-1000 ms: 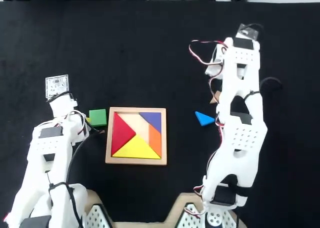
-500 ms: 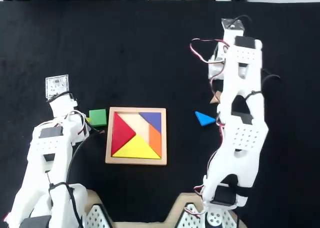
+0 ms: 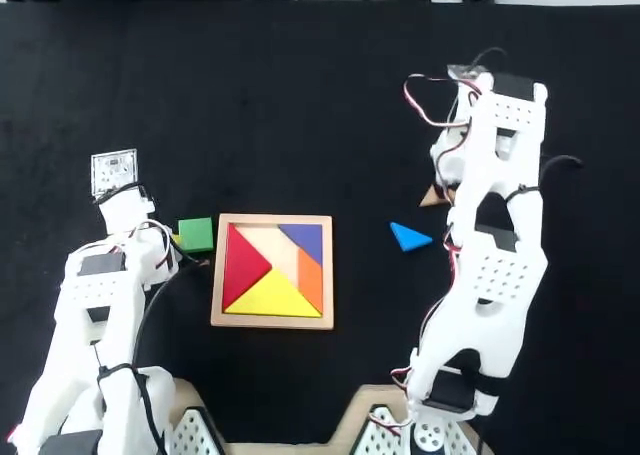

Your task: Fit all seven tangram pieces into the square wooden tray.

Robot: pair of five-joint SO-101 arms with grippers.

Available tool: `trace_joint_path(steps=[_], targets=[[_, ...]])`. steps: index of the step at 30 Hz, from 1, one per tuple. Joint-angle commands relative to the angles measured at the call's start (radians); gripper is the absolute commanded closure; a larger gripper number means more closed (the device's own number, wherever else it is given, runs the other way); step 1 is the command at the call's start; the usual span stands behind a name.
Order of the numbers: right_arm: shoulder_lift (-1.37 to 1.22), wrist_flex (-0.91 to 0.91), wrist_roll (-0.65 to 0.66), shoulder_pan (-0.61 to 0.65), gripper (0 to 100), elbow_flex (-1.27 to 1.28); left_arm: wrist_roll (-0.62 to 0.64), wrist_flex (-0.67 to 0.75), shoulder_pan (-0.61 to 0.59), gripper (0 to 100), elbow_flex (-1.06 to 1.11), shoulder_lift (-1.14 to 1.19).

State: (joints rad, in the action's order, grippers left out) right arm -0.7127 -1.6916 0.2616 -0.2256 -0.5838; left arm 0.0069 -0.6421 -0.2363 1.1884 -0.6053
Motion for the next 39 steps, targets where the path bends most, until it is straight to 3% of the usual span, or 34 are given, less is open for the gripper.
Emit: trace_joint_path(steps=[1, 15, 25, 39], targets=[[-0.008, -0.026, 0.006, -0.026, 89.2, 0.033, -0.011, 0.017, 0.013, 83, -0.002, -0.003], [-0.143, 0.081, 0.014, -0.021, 89.3, -0.096, -0.011, 0.017, 0.013, 83, 0.001, -0.006], [-0.288, 0.074, 0.296, 0.051, 89.3, -0.384, -0.011, 0.017, 0.013, 83, -0.004, -0.003], [-0.355, -0.075, 0.284, 0.095, 89.3, -0.722, -0.011, 0.055, 0.013, 83, 0.013, -0.008]])
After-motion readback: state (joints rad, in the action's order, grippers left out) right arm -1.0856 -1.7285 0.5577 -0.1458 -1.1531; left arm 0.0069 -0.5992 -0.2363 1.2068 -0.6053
